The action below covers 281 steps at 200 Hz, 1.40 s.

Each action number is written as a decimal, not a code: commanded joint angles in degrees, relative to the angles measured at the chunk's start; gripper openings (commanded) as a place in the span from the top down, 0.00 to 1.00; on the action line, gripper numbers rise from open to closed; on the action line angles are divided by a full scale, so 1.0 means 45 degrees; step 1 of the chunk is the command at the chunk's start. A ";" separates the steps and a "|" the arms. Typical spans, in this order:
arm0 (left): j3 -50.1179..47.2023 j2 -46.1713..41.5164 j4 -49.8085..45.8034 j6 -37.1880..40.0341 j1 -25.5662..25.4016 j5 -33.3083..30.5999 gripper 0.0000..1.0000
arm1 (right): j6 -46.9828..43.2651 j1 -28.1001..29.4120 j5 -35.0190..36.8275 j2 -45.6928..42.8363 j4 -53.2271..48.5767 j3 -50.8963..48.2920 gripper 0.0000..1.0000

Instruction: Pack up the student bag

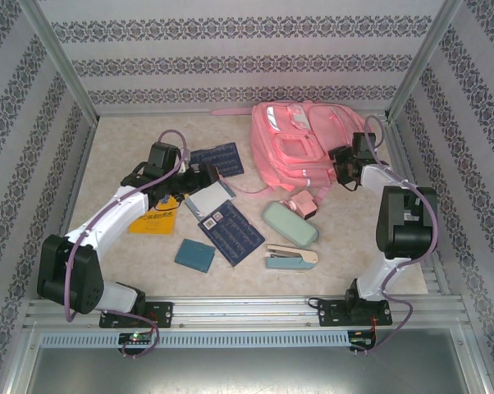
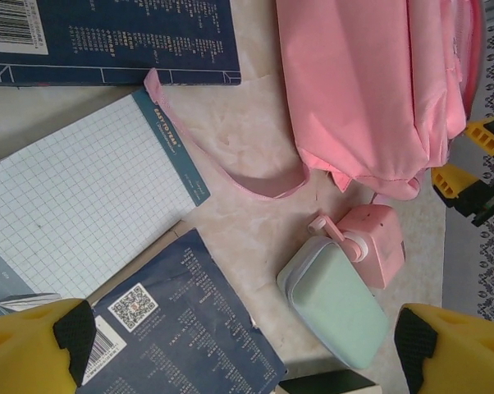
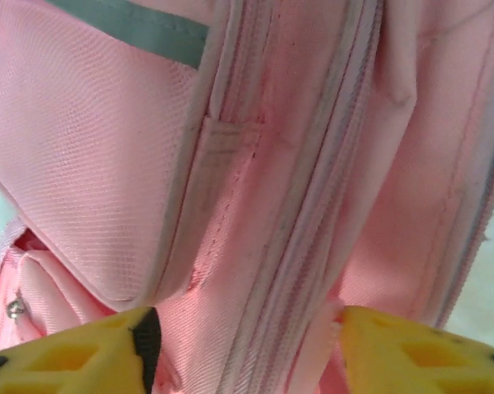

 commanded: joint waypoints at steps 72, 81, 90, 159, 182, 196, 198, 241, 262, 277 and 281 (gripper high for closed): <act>-0.0068 -0.0808 0.0313 -0.0090 0.0076 -0.0305 0.05 | 0.2435 0.1369 -0.0163 -0.0994 0.1609 0.1071 1.00; -0.0100 -0.0922 0.0278 -0.0096 0.0135 -0.0411 0.05 | 0.2525 0.1589 -0.0011 -0.1261 0.1219 0.1382 1.00; -0.0063 -0.1050 0.0181 -0.0068 0.0183 -0.0578 0.05 | 0.2595 0.1811 0.0105 -0.1458 0.0657 0.1775 1.00; 0.0044 -0.1684 -0.0346 0.0114 0.0265 -0.1589 0.04 | 0.3018 0.4944 0.2788 -0.2257 -0.1827 0.3825 1.00; 0.0123 -0.1766 -0.0511 0.0206 0.0277 -0.1870 0.04 | 0.3043 0.6616 0.3289 -0.2065 -0.2142 0.4295 0.98; 0.0211 -0.1821 -0.0656 0.0286 0.0277 -0.2075 0.04 | 0.2285 0.7494 0.2971 -0.1637 -0.2616 0.5053 0.73; 0.0219 -0.1831 -0.0674 0.0288 0.0292 -0.2101 0.04 | 0.2119 0.7593 0.2873 -0.1578 -0.2684 0.5163 0.69; 0.0579 -0.1853 -0.1003 0.0617 0.0306 -0.2469 0.05 | -0.3324 0.7990 0.1475 -0.1411 -0.5565 0.6434 0.22; 0.1859 -0.0920 -0.1851 0.1003 -0.0017 -0.2449 0.06 | -0.4663 0.7319 0.1996 -0.2168 -0.6309 0.5678 0.25; 0.3417 0.0159 -0.2765 0.1686 -0.0932 -0.3313 0.06 | -0.4941 0.6310 0.2157 -0.2580 -0.6443 0.5143 0.28; 0.3936 0.0592 -0.3018 0.1937 -0.1254 -0.3603 0.06 | -0.5029 0.6003 0.2194 -0.2665 -0.6420 0.4997 0.28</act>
